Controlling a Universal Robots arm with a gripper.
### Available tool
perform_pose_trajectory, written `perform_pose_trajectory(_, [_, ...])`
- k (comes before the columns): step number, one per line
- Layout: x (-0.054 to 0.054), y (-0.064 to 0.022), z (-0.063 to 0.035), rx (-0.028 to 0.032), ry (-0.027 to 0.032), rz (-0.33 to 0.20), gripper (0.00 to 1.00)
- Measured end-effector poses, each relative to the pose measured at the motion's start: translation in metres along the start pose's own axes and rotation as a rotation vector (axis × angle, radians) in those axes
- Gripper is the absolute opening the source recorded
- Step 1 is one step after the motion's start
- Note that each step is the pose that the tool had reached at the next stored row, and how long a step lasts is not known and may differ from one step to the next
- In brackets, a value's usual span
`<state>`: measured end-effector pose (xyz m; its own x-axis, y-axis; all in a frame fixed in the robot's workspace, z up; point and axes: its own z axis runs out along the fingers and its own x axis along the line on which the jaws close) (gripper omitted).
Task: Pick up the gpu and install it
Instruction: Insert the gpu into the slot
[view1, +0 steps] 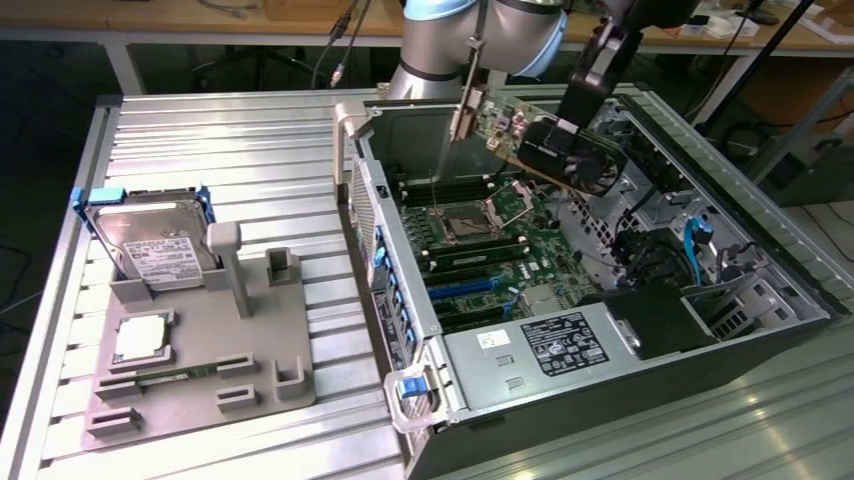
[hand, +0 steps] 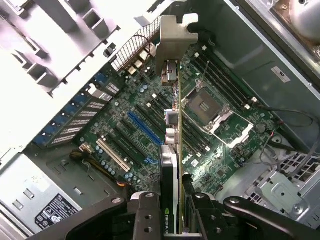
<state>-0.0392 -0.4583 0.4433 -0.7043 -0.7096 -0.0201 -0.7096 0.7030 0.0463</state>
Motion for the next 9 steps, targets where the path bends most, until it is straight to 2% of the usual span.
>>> perform_pose_trajectory(2, [-0.0001, 0.0001, 0.0, -0.0008, 0.0017, -0.038, 0.27])
perform_pose_trajectory(4, [-0.0003, 0.0003, 0.0, -0.0025, 0.0057, -0.125, 0.27])
perform_pose_trajectory(9, [-0.0004, 0.0004, 0.0, -0.0037, 0.0083, -0.18, 0.27])
